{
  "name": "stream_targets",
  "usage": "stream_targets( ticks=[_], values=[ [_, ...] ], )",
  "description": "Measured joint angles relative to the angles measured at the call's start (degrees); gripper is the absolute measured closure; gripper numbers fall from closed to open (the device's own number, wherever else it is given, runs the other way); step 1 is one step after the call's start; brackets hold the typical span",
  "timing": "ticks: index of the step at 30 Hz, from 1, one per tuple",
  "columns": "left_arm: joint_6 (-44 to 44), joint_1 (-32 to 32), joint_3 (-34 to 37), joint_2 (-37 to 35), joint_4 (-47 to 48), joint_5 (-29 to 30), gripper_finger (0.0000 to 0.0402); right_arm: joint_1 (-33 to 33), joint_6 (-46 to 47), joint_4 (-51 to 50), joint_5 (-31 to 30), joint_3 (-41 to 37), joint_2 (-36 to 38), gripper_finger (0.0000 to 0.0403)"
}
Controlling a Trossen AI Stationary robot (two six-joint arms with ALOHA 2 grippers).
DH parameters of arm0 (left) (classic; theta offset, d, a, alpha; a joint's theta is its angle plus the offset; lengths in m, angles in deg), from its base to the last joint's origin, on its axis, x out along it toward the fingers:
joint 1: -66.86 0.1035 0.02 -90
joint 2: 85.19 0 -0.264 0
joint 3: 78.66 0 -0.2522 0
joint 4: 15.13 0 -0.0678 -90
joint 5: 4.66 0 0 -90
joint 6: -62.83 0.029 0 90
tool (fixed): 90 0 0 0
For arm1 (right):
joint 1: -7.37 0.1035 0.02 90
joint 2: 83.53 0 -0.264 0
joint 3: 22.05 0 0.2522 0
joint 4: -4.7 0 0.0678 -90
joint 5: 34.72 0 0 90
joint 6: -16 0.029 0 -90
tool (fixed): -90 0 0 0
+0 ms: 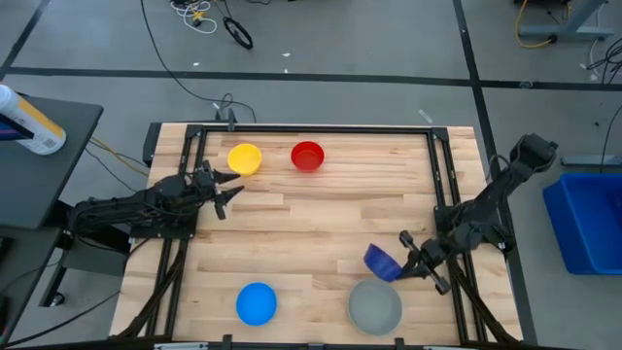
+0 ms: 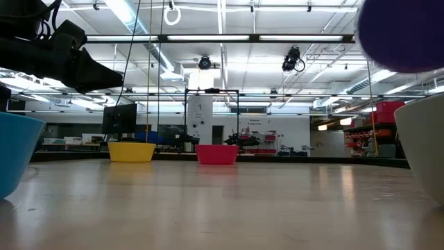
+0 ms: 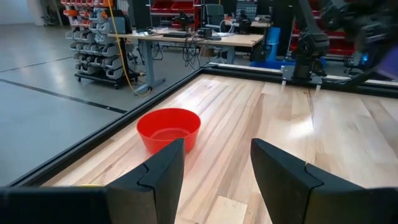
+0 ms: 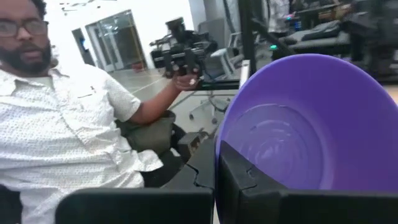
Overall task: Nest bowls inside each other
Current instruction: Stack the blue bowl on the gray bowl
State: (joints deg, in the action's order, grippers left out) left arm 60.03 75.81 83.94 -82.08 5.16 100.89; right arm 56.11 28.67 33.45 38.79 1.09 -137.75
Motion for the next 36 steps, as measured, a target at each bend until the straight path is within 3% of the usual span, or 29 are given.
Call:
stream_targets(
  ticks=[4, 17, 25, 36],
  values=[
    [-0.01, 0.0, 0.02, 0.0, 0.0, 0.02, 0.021, 2.27, 1.17, -2.22, -0.62, 5.65, -6.43, 0.0403],
    [-0.08, 0.0, 0.07, 0.0, 0.02, 0.08, 0.021, 10.36, 15.92, -4.78, -13.44, 13.09, -20.54, 0.0403],
    [-1.11, -0.01, 0.09, 0.0, 0.07, -0.1, 0.021, 10.61, 25.07, -15.14, -13.46, 19.93, -27.29, 0.0403],
    [-1.04, 0.0, 0.11, 0.0, 0.09, -0.13, 0.021, 10.21, 32.58, -31.29, -10.45, 27.67, -29.9, 0.0403]
  ],
)
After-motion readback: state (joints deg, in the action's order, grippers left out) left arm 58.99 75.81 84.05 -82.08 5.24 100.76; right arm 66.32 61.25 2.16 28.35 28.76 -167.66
